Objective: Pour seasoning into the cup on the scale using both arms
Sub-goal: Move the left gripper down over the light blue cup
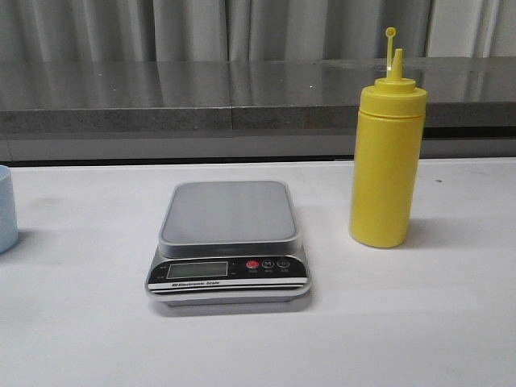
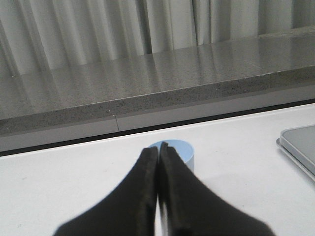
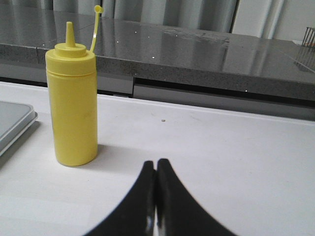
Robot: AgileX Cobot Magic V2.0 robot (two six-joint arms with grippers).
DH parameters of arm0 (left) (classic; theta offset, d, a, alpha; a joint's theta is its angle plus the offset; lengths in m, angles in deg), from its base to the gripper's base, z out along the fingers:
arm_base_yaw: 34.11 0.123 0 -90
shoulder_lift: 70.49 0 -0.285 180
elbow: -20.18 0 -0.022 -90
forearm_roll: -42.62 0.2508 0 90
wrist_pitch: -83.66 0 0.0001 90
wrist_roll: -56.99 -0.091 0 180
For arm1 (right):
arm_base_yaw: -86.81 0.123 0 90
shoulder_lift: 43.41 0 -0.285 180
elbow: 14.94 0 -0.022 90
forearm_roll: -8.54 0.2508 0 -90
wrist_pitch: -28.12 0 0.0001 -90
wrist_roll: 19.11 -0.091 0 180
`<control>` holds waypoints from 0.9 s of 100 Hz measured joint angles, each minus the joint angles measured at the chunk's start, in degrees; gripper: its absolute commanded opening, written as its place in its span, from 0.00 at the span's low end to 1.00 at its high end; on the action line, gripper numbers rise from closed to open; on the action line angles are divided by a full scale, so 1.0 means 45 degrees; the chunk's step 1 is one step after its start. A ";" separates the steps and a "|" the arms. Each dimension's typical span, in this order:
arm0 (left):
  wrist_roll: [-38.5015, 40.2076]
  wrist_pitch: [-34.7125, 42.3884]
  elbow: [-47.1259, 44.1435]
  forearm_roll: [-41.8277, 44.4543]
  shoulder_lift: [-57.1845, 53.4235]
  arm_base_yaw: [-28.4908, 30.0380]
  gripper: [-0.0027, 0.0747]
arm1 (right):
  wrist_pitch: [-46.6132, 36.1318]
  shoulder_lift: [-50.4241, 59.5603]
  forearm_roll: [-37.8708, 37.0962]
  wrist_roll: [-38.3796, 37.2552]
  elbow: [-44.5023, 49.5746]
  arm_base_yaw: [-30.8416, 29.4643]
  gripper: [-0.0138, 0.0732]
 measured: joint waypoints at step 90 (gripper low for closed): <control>0.0000 -0.1324 0.3079 -0.1605 0.2890 0.0000 0.01 | 0.0000 0.0000 0.0000 0.0000 0.0000 0.0000 0.08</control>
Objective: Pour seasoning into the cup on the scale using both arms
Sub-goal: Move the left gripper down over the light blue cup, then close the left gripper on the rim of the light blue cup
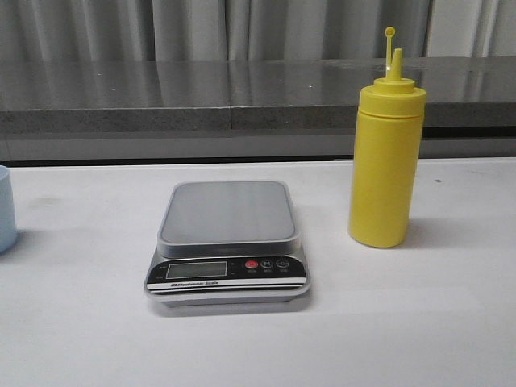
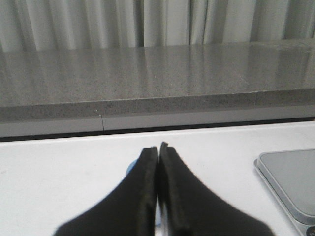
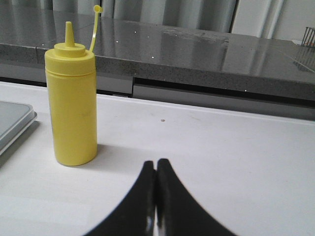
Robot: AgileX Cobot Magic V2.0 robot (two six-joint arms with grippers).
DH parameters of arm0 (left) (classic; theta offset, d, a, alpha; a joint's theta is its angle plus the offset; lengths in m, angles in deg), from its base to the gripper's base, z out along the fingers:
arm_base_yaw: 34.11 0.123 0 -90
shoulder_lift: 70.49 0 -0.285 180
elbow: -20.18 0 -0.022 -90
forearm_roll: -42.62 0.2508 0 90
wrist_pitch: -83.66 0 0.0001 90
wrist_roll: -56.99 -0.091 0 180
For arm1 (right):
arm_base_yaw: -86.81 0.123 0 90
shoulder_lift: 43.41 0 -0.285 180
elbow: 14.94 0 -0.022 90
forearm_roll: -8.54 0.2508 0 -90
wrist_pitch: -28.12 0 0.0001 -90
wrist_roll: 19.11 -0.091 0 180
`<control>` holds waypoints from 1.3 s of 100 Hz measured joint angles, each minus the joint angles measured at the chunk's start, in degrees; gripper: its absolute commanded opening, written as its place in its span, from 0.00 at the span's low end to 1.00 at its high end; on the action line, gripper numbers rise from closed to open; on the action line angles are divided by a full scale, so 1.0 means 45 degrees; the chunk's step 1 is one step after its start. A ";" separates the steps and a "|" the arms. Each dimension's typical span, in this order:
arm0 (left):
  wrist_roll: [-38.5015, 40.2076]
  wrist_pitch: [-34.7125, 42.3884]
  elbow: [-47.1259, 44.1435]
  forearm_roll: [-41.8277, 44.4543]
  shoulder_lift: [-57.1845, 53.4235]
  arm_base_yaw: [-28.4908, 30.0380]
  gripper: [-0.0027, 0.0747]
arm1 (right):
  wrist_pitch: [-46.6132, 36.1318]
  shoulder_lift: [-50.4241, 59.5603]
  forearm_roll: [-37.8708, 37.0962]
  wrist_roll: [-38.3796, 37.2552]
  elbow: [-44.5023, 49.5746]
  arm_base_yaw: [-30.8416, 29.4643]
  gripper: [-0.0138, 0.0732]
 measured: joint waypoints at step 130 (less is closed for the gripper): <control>0.1134 -0.6224 1.0082 -0.0119 1.5124 0.1644 0.03 | 0.0000 0.0000 0.0000 0.0000 0.0000 0.0000 0.08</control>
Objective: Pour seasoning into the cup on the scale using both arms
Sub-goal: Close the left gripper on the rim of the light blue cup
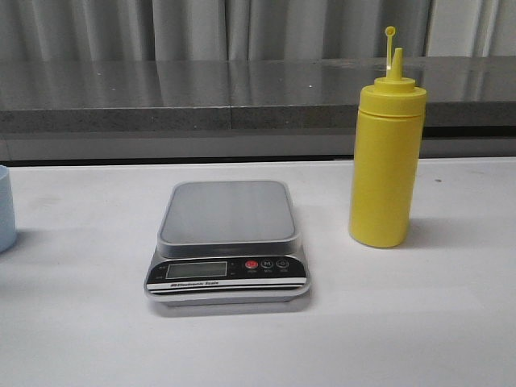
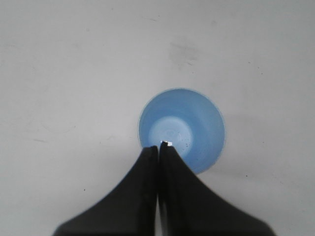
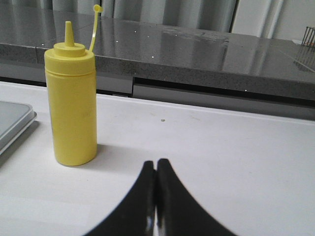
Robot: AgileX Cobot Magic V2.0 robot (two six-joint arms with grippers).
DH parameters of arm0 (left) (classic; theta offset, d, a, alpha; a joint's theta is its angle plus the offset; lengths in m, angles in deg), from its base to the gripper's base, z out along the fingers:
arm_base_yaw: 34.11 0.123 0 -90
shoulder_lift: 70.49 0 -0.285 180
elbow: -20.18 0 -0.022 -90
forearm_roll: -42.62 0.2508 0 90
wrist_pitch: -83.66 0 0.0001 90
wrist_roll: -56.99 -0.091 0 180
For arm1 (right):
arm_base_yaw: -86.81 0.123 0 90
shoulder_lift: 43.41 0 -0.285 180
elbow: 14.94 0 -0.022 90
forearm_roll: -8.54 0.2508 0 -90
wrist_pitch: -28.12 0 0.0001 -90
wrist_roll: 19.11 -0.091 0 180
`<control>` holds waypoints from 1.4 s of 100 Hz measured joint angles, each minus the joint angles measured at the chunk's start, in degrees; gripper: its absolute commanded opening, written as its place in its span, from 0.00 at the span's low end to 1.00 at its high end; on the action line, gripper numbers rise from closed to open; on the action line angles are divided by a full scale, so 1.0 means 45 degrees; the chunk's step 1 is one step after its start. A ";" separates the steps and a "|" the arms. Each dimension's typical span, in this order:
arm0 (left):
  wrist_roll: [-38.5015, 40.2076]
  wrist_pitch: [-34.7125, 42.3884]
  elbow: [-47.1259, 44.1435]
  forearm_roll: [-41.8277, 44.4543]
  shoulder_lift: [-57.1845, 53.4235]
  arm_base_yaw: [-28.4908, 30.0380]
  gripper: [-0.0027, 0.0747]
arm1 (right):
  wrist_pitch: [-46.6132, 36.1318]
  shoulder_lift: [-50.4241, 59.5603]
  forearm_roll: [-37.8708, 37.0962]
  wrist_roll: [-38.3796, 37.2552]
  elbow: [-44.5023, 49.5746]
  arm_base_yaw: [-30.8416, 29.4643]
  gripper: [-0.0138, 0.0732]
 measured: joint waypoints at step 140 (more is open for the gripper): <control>-0.0114 0.1467 0.0089 -0.0135 0.3842 0.0000 0.47 | 0.0000 0.0000 0.0000 0.0000 0.0000 0.0000 0.08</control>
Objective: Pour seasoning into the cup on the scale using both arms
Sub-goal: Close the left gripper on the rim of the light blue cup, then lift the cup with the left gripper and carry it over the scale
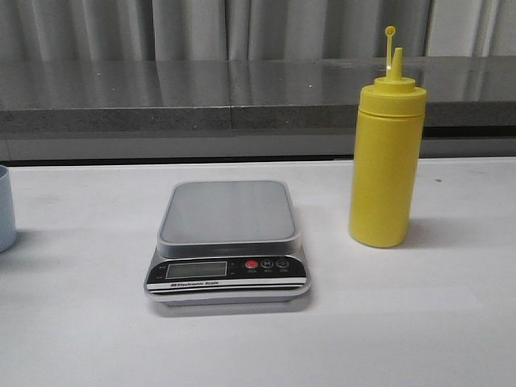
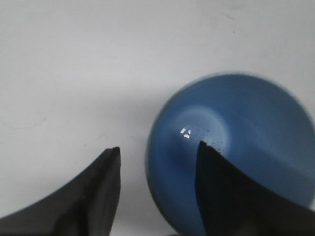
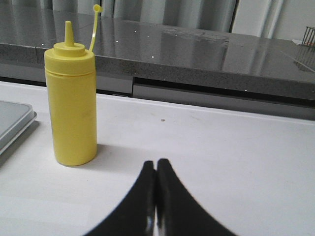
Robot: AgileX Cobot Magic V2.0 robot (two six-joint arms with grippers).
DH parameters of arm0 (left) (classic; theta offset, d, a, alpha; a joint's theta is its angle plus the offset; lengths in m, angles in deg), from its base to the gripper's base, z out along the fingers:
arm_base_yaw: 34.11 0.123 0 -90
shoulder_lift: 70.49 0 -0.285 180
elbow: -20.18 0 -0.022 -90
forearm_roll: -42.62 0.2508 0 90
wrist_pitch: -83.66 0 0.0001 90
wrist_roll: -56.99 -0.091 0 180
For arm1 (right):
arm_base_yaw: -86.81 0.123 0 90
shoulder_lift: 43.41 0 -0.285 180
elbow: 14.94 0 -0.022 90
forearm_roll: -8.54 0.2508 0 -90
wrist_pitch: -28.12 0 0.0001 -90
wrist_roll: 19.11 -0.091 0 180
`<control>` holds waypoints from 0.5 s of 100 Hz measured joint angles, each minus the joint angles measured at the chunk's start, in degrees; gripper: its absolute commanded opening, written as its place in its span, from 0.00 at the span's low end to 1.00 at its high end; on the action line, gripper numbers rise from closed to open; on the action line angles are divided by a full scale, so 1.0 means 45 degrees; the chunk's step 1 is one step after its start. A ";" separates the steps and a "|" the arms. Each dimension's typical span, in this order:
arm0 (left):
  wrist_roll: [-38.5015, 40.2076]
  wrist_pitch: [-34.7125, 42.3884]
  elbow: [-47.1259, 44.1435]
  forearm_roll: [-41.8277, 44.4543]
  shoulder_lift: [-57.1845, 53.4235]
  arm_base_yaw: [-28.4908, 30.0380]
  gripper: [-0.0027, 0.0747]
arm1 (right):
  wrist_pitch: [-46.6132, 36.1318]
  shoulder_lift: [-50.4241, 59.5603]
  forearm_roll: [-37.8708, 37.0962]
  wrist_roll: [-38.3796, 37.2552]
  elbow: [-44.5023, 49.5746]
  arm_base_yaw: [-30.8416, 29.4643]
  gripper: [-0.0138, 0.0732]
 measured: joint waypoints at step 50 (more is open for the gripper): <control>0.0000 -0.0067 0.0288 -0.0265 0.0025 0.0000 0.01 | 0.0000 0.0000 0.0000 0.0000 0.0000 0.0000 0.08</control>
